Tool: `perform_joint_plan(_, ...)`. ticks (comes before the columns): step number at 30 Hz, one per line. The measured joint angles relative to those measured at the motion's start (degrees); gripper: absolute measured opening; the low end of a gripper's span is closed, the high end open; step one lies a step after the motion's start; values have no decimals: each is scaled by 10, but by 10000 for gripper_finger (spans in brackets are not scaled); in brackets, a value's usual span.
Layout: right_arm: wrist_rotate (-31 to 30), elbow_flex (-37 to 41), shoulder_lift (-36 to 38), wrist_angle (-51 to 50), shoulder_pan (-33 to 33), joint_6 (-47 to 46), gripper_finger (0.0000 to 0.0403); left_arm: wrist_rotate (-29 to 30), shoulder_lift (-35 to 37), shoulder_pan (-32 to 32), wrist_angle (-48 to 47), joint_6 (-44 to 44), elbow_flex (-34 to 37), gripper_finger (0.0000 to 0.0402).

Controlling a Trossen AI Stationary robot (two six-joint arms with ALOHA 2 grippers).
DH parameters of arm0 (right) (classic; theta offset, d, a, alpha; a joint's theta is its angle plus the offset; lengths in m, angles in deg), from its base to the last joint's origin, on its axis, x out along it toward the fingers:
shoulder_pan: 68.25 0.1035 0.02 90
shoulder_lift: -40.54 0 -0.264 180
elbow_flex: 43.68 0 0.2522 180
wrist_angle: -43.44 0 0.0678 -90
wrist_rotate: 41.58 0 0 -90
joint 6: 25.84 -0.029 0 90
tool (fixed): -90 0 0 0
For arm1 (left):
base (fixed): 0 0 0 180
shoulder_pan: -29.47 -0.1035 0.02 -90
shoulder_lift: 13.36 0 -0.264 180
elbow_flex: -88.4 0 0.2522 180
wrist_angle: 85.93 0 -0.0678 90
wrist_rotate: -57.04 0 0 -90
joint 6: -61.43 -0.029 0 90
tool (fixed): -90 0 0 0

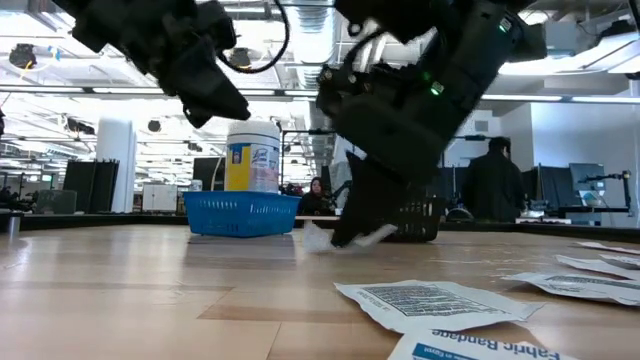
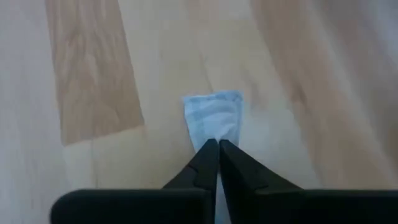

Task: Pick & Place First Aid Supplies

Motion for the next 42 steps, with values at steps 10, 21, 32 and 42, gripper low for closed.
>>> perform_joint_plan(10, -213, -36, 1, 6, 28, 69, 3, -32, -138, 56, 147, 104, 0, 85)
perform_joint_plan(21, -270, -36, 1, 6, 29, 83, 4, -31, -228, 24, 228, 130, 0, 85)
perform_joint_plan(32, -270, -36, 1, 2, 25, 87, 3, -32, -222, 36, 232, 132, 0, 85)
perform_joint_plan(42, -256, -36, 2, 58, 25, 126, 4, -5, -222, 35, 259, 121, 0, 85)
